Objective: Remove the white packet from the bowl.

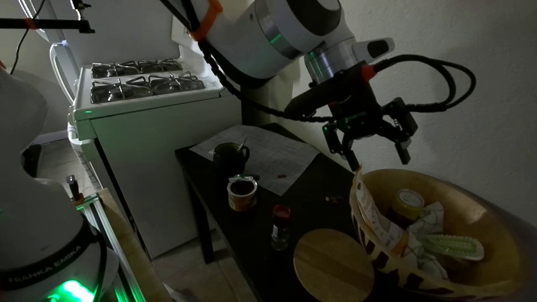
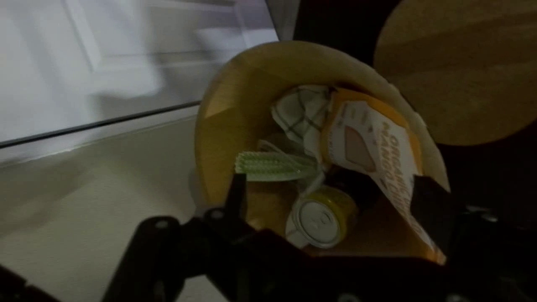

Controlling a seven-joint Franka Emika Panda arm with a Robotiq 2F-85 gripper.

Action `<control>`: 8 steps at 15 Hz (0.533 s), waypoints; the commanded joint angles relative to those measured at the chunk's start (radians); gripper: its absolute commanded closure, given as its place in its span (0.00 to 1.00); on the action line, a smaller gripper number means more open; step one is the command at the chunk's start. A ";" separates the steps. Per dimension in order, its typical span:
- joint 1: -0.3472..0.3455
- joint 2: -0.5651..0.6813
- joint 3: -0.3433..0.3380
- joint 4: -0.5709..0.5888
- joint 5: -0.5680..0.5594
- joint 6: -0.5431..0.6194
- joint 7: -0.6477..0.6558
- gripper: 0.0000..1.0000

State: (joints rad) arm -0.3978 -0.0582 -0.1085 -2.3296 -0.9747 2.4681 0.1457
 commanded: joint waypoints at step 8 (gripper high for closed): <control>0.157 0.096 -0.044 0.016 0.005 -0.119 0.068 0.00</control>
State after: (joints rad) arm -0.2786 0.0414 -0.1387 -2.3107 -1.0228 2.3669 0.2185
